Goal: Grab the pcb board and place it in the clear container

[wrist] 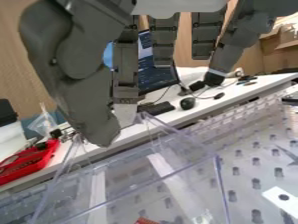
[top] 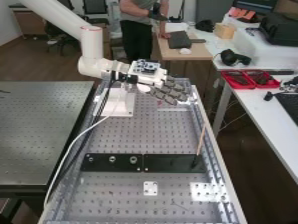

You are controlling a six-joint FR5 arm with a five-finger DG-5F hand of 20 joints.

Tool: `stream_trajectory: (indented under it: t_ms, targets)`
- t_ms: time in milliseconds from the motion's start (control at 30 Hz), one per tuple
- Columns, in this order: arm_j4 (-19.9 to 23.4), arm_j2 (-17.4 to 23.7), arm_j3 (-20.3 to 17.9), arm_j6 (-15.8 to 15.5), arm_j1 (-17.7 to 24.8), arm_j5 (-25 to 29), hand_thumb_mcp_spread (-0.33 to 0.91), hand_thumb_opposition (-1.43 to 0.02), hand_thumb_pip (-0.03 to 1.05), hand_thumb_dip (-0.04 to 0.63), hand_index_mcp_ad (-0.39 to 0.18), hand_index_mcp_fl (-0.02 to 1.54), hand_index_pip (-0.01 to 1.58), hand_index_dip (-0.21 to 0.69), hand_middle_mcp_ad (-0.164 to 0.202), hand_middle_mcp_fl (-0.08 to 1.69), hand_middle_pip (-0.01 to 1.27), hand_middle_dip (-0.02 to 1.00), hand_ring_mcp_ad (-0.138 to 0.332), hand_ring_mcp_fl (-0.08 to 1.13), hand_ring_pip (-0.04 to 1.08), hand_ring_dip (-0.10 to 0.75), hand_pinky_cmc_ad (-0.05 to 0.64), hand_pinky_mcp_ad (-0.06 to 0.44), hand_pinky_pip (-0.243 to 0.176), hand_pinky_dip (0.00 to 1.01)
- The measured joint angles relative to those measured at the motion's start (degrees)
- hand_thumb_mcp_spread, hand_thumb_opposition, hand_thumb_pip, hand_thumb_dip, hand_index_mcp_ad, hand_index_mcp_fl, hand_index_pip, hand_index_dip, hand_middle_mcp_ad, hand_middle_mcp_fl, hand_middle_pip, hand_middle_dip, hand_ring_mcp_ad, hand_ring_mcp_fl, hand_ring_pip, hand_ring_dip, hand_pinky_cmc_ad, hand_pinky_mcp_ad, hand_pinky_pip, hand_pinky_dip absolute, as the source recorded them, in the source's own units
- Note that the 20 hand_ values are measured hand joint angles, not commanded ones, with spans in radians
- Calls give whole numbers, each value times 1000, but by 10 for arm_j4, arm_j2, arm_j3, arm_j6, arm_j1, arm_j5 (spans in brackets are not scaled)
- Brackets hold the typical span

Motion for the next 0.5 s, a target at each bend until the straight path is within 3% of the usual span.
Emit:
stream_trajectory:
  t_ms: [267, 500]
  targets:
    - [5, 7, -5, -3, 0, 8, 394, -883, 710, 269, -87, 23, 1356, 131, 84, 5, 138, 110, 202, 2, 75, -5, 311, 173, -108, 555]
    - [18, 73, -43, -35, -1, 36, 394, -867, 710, 269, -87, 7, 1340, 129, 84, 5, 131, 108, 202, 0, 72, -9, 311, 169, -108, 567]
